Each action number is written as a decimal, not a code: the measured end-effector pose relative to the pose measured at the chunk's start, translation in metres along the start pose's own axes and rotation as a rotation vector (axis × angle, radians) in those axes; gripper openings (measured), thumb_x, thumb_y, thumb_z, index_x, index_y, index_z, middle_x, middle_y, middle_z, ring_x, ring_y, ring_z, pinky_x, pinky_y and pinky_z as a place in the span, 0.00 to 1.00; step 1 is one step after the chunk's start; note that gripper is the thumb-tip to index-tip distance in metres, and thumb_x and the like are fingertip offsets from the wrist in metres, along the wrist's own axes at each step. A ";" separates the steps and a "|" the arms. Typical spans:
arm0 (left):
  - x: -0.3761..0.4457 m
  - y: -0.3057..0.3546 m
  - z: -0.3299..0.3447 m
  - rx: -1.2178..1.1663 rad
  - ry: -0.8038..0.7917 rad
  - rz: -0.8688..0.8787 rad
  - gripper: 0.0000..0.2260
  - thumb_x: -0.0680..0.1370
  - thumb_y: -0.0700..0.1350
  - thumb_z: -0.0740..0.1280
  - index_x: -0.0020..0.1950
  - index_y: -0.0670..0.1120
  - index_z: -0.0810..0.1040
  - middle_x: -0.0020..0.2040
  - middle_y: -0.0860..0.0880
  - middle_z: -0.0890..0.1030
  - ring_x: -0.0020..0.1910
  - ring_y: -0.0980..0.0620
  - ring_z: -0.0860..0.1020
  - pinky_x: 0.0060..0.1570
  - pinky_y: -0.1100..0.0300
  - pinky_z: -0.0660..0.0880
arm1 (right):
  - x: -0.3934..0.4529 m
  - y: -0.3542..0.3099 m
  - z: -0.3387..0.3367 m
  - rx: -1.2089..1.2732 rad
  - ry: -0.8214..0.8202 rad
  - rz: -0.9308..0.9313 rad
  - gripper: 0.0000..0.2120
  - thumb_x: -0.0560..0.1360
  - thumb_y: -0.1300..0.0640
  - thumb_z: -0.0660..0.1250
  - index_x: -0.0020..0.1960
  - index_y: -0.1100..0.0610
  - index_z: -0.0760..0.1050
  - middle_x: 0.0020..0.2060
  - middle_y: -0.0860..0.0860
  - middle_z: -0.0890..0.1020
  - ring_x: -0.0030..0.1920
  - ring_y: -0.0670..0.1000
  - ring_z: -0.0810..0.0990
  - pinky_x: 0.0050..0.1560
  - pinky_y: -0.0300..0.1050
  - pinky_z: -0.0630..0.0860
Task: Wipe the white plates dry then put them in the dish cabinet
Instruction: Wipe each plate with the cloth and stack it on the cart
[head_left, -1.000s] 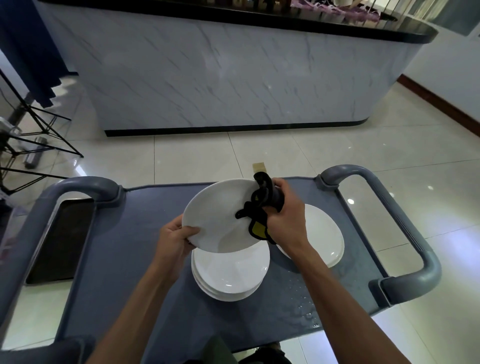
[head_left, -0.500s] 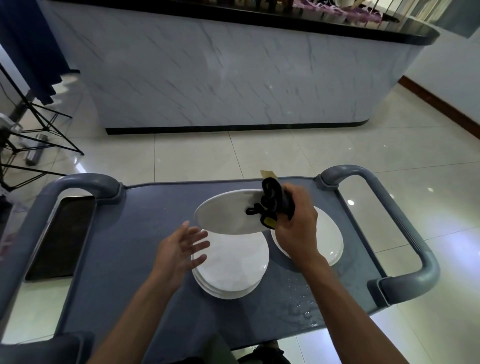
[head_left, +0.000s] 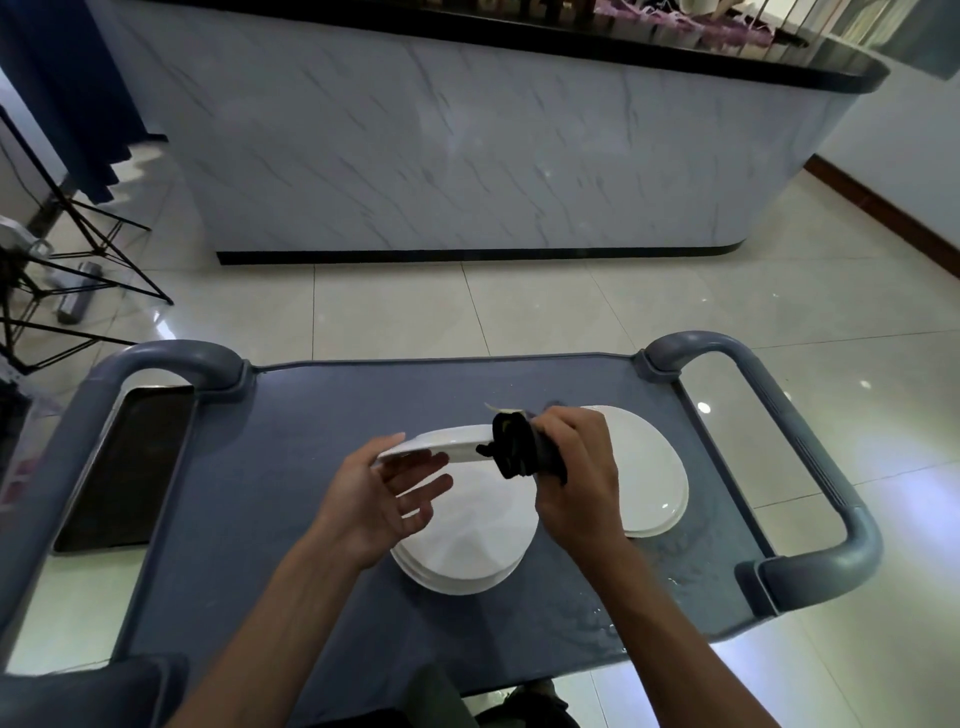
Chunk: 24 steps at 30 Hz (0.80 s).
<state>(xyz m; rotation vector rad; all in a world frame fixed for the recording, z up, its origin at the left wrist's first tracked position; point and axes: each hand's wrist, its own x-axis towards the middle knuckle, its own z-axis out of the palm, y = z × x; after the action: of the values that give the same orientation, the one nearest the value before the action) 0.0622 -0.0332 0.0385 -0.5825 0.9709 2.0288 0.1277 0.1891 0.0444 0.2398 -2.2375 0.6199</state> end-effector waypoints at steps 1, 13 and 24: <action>0.000 -0.001 0.000 -0.033 0.005 0.009 0.17 0.68 0.48 0.71 0.53 0.40 0.81 0.54 0.41 0.85 0.47 0.41 0.86 0.30 0.60 0.77 | -0.002 0.001 -0.001 0.000 -0.010 -0.008 0.28 0.65 0.79 0.72 0.59 0.58 0.72 0.50 0.59 0.79 0.49 0.60 0.77 0.48 0.55 0.75; 0.003 0.003 -0.016 -0.136 -0.083 0.078 0.18 0.72 0.38 0.67 0.60 0.33 0.77 0.57 0.37 0.83 0.50 0.43 0.85 0.40 0.52 0.83 | -0.027 0.025 -0.022 -0.024 -0.115 -0.108 0.21 0.70 0.74 0.75 0.62 0.62 0.81 0.58 0.59 0.80 0.62 0.58 0.77 0.61 0.56 0.75; 0.002 0.008 -0.016 0.016 -0.088 0.369 0.19 0.74 0.39 0.67 0.65 0.39 0.76 0.60 0.40 0.83 0.55 0.42 0.83 0.44 0.47 0.83 | -0.023 -0.006 -0.011 0.107 -0.261 0.300 0.25 0.77 0.65 0.60 0.74 0.61 0.70 0.64 0.53 0.76 0.63 0.54 0.75 0.66 0.40 0.71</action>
<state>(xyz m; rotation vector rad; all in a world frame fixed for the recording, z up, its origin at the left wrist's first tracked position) 0.0559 -0.0483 0.0307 -0.3179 1.1031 2.3446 0.1524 0.1886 0.0360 0.0377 -2.5190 0.9144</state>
